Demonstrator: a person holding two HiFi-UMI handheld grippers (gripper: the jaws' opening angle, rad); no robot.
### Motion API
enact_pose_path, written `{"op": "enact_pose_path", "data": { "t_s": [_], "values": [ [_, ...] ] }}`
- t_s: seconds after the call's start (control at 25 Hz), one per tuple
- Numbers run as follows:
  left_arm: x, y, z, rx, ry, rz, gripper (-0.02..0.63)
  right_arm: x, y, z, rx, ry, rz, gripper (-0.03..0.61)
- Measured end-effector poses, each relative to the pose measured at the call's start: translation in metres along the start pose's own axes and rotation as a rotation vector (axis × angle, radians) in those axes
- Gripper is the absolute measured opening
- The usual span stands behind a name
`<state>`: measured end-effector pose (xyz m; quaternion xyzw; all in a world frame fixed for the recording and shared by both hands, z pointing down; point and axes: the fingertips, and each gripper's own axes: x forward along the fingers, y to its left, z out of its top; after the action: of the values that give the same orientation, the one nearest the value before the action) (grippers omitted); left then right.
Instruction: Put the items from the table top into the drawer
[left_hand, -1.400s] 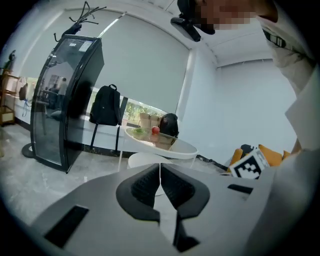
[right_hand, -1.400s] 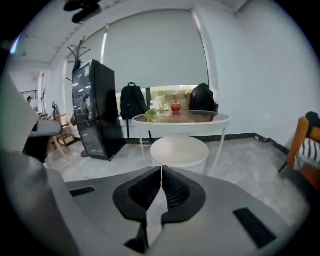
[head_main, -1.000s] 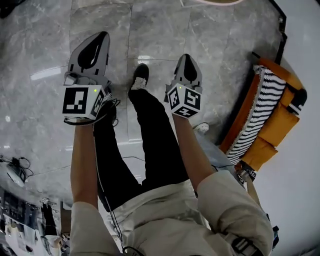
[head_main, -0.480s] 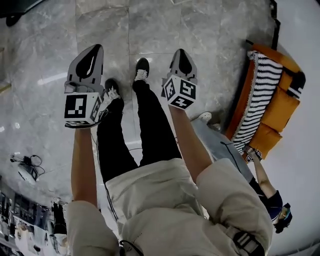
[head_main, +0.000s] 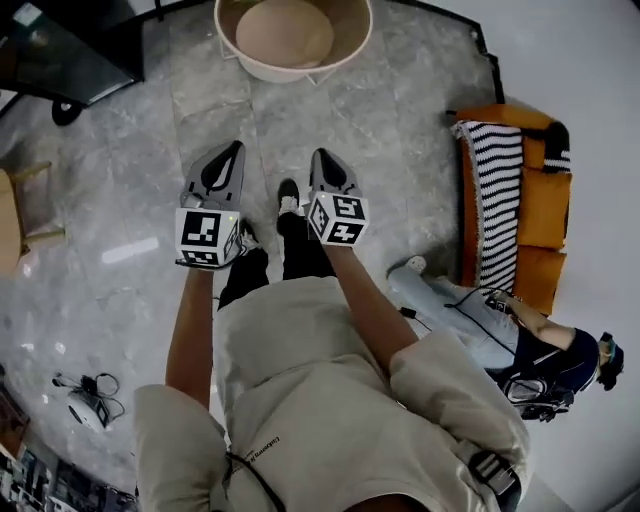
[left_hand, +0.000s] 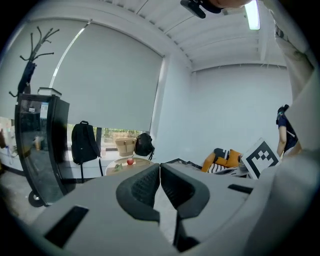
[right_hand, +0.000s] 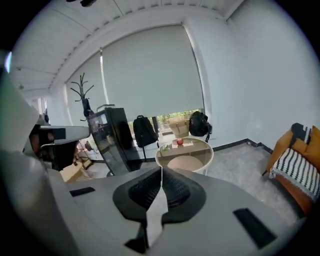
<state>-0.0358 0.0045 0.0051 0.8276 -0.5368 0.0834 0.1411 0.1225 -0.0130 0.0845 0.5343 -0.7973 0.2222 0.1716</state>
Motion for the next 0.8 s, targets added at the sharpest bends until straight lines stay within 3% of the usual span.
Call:
{"op": "enact_pose_path", "data": {
  "t_s": [0.28,0.56,0.8],
  "values": [
    [-0.074,-0.063,0.038,-0.003,-0.086,0.02,0.023,-0.098,0.023,0.005,0.047,-0.025,0.054,0.035],
    [-0.107,-0.088,0.009,0.019,-0.01,0.026,0.023,-0.127,0.027,-0.022,0.067,-0.003,0.07,0.035],
    [-0.126,-0.093,-0.011,-0.002,0.016,0.036,0.023,-0.136,0.05,-0.025,0.013,-0.015,0.098,0.035]
  ]
}}
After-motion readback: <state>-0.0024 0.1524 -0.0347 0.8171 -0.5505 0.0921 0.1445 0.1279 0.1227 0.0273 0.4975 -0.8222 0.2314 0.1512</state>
